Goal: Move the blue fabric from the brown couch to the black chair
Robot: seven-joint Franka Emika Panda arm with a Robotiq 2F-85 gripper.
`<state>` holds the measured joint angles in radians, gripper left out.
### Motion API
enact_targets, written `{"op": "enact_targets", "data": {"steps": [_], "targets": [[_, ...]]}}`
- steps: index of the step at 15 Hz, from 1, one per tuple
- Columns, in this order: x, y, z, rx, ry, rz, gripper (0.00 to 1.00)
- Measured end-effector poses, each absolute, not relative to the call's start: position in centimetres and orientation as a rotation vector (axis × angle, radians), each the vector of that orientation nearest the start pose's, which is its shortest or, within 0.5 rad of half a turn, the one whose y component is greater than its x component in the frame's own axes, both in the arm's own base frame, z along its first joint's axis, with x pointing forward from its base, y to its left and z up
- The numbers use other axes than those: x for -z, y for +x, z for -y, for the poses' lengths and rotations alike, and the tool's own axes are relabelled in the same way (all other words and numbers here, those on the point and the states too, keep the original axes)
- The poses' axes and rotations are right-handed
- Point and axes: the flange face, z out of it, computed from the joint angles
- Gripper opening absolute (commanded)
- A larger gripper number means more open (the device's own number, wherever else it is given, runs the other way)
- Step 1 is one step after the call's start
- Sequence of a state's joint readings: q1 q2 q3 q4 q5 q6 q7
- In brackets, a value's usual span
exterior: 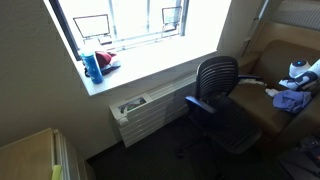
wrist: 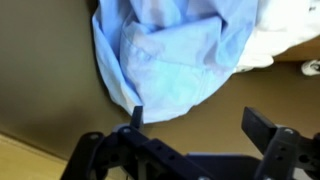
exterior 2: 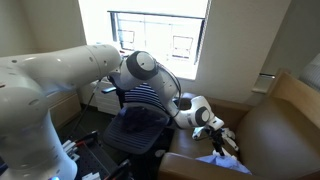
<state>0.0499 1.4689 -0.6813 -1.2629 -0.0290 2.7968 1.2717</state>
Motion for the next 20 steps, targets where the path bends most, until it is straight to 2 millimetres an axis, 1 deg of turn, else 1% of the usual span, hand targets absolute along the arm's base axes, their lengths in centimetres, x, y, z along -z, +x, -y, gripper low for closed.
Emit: {"op": "enact_targets", "data": {"steps": [2,3,4,5,6,7,11,12,13,16,20], "targets": [[4.6,64.0,30.4,-0.525,2.176,1.498,1.0],[5.8,63.2,31.1,-0.475,2.223,1.502,1.0],[6.9,62.2,32.0,-0.419,2.269,1.497,1.0],[7.6,61.1,33.5,-0.369,2.275,1.487,1.0],[7.8,60.1,35.0,-0.34,2.257,1.479,1.0],[7.7,59.7,35.8,-0.336,2.25,1.482,1.0],[7.4,60.3,35.2,-0.365,2.253,1.478,1.0],[7.7,60.2,35.0,-0.375,2.246,1.477,0.75],[7.9,59.7,35.0,-0.382,2.228,1.478,0.74],[8.2,58.8,35.1,-0.454,2.161,1.469,0.53],[8.3,58.4,35.0,-0.524,2.089,1.432,0.25]]}}
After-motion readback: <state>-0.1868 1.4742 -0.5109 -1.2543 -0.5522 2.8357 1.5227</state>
